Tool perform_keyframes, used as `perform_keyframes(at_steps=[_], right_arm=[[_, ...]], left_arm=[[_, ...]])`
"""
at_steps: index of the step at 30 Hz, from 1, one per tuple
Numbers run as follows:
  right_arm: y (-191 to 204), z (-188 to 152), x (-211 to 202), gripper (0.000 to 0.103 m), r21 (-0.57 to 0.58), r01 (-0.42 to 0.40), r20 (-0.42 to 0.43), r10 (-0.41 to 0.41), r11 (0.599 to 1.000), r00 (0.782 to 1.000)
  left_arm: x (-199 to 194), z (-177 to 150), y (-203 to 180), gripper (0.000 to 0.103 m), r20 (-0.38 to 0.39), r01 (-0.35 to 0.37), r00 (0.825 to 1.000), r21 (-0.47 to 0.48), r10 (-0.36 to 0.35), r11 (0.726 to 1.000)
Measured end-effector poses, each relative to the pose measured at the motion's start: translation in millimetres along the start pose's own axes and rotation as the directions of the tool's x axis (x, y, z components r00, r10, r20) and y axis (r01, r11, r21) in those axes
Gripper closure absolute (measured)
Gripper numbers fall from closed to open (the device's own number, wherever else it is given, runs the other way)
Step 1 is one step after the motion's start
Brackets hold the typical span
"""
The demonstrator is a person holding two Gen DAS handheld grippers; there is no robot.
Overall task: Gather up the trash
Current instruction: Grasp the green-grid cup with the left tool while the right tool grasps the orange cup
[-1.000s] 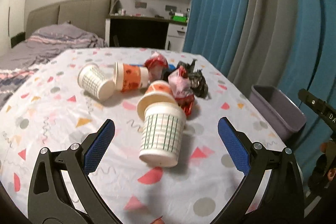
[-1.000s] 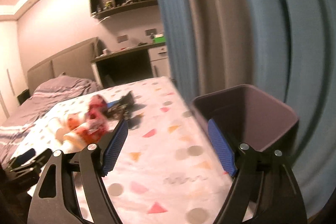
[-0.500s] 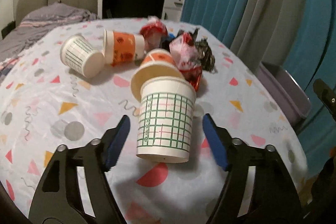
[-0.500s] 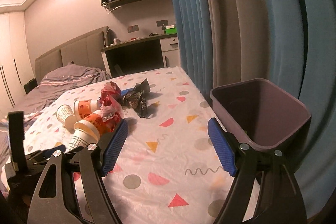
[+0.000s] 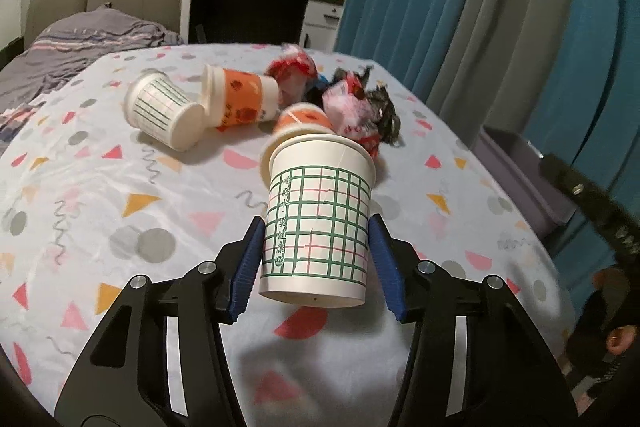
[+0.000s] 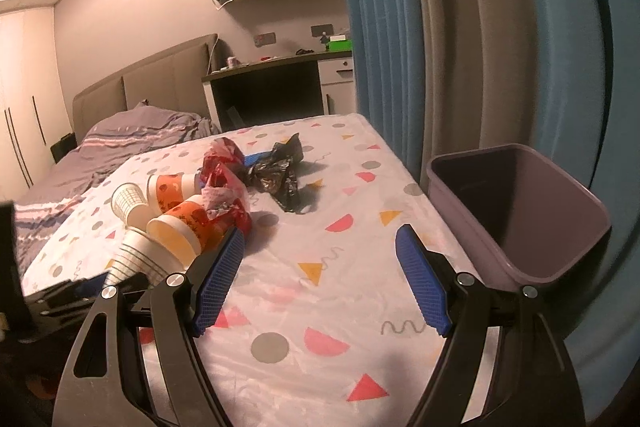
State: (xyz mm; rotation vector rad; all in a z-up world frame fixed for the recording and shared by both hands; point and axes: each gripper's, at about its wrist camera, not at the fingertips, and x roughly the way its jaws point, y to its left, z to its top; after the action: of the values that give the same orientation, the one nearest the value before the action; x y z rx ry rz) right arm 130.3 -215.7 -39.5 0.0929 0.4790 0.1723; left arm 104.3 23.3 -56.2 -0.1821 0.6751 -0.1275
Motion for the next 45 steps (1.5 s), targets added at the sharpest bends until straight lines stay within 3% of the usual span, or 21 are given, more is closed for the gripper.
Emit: perform_keyframes(at_steps=[13,22,30,45], right_arm=[[48.1,-5.1,27.2,0.027,-0.077,-0.081,-0.061,0.077,0.994,0.995],[93.7,-7.1,60.8,0.046,-0.164,-0.134,-0.114,0.116,0.977,0.987],[111.7,-12.0,81.1,0.055,-0.183,-0.149,-0.164,0.12,0.972,0.979],[130.3,-12.5,111.8,0.092,-0.225,-0.14,-0.215,0.091,0.964,0.972]], left_arm=[[-33.0,10.5,55.3,0.051,0.087,-0.114,0.988,-0.115,0.124,0.987],[-44.9,15.9,77.5,0.051,0.118,-0.143,0.98,-0.158,0.162,0.977],[-46.8,15.8,84.3,0.051,0.124,-0.144,0.978,-0.164,0.166,0.976],[-43.6,16.5,87.8,0.051,0.121,-0.133,0.98,-0.167,0.155,0.977]])
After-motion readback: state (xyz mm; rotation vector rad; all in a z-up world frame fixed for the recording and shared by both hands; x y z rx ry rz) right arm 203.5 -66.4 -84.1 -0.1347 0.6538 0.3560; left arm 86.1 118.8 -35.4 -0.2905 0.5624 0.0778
